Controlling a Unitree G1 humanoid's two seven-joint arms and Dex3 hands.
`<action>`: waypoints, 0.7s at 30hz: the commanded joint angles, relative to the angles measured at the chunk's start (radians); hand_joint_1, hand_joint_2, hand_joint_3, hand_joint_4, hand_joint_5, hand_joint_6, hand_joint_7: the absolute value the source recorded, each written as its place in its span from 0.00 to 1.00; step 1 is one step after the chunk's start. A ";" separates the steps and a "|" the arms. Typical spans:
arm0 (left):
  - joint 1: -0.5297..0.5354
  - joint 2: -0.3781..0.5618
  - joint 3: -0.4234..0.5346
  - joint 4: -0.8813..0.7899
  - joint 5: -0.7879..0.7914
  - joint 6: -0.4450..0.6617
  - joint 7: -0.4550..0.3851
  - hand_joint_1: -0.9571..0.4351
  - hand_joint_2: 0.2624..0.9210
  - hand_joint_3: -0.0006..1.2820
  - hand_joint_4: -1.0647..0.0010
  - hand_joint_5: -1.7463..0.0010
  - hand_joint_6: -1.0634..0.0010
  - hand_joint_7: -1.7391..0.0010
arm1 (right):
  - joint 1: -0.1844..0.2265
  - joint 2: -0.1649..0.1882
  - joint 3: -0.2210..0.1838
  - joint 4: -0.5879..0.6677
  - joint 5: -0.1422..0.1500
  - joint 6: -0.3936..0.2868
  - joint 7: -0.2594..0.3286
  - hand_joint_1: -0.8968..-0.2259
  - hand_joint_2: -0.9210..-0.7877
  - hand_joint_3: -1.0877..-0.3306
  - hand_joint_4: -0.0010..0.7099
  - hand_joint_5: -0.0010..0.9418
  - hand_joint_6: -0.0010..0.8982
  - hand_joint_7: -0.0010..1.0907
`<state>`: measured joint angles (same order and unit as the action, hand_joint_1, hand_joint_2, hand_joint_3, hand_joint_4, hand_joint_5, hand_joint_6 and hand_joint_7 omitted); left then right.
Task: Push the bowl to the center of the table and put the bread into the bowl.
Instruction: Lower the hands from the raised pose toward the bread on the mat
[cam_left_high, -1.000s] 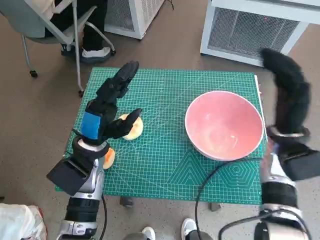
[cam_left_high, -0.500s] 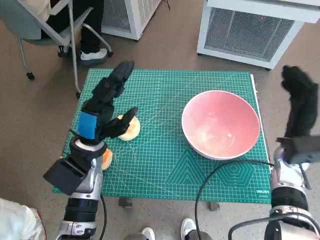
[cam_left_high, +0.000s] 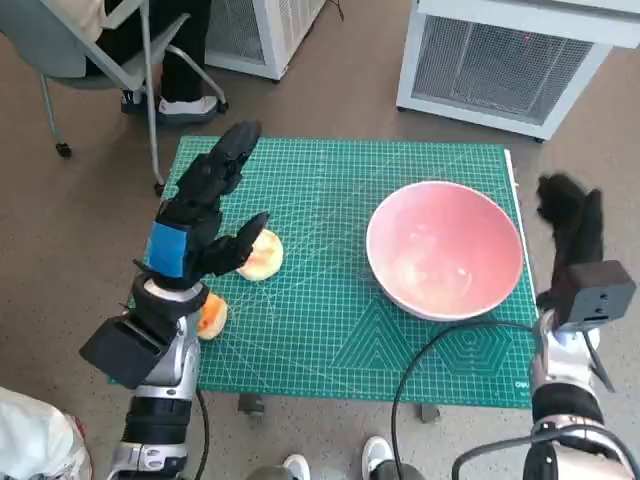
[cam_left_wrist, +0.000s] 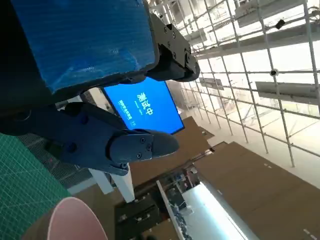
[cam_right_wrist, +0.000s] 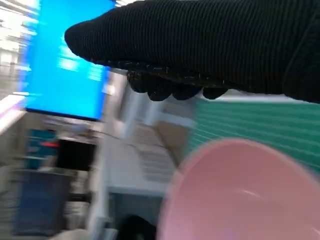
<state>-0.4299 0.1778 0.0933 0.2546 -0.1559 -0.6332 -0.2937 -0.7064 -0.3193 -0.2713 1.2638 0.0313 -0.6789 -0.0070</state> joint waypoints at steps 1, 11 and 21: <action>0.007 0.012 0.004 -0.017 -0.003 0.010 -0.005 0.37 1.00 0.28 0.67 1.00 0.58 0.97 | -0.004 0.029 0.009 0.038 -0.007 0.056 0.000 0.59 0.00 0.29 0.28 0.04 0.05 0.38; 0.014 0.024 0.009 -0.024 -0.010 0.013 -0.011 0.37 1.00 0.27 0.67 1.00 0.58 0.97 | -0.038 0.090 0.001 0.055 0.009 0.138 0.028 0.56 0.00 0.31 0.27 0.02 0.06 0.35; 0.028 0.034 0.016 -0.032 0.009 0.001 0.000 0.36 1.00 0.27 0.67 1.00 0.58 0.97 | -0.078 0.138 -0.009 0.057 0.015 0.179 0.054 0.55 0.00 0.31 0.28 0.02 0.08 0.33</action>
<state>-0.4151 0.1993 0.0996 0.2444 -0.1561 -0.6267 -0.2985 -0.7835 -0.2000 -0.2756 1.3043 0.0385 -0.5258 0.0365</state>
